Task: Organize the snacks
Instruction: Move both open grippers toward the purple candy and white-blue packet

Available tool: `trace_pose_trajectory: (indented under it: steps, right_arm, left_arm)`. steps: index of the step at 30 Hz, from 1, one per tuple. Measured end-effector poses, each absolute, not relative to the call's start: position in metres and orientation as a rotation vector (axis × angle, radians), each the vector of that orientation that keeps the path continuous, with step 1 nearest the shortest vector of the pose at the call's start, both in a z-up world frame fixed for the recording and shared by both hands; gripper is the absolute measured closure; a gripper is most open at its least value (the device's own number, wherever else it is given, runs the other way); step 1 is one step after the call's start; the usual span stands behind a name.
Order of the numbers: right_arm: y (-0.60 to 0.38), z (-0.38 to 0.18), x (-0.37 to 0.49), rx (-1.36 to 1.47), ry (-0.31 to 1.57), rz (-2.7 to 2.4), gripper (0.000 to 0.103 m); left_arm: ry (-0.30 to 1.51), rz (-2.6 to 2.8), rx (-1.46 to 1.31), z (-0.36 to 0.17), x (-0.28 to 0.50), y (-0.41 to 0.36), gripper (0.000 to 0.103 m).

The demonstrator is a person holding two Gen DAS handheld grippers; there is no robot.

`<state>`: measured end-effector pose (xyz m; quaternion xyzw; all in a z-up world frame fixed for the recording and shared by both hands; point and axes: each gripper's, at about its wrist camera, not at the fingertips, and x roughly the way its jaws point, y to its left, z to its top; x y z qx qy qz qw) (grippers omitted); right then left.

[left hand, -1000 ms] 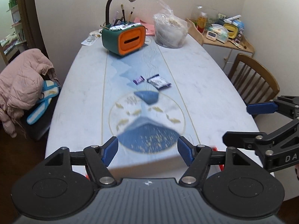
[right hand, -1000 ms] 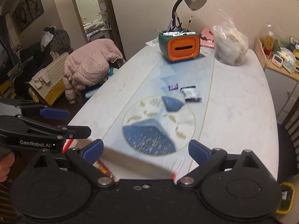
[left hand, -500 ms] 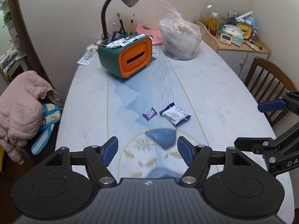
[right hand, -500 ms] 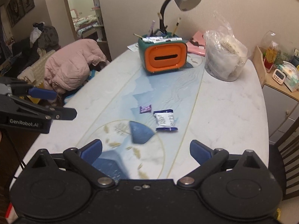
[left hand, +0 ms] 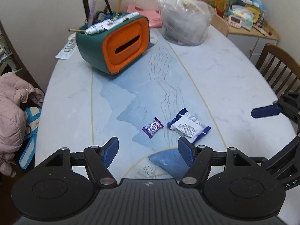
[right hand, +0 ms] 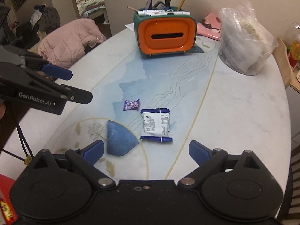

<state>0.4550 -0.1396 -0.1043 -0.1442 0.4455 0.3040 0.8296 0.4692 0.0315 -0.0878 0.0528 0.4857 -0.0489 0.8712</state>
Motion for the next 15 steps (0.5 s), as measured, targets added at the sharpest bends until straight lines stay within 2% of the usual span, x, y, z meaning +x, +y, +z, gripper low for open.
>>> trace_pose_trajectory:
  steps: [15]
  right_arm:
    - [-0.112,-0.176,0.509,-0.370,0.956,0.700,0.015]
  left_arm:
    - [1.061,-0.162,0.275,-0.160,0.519,0.013,0.034]
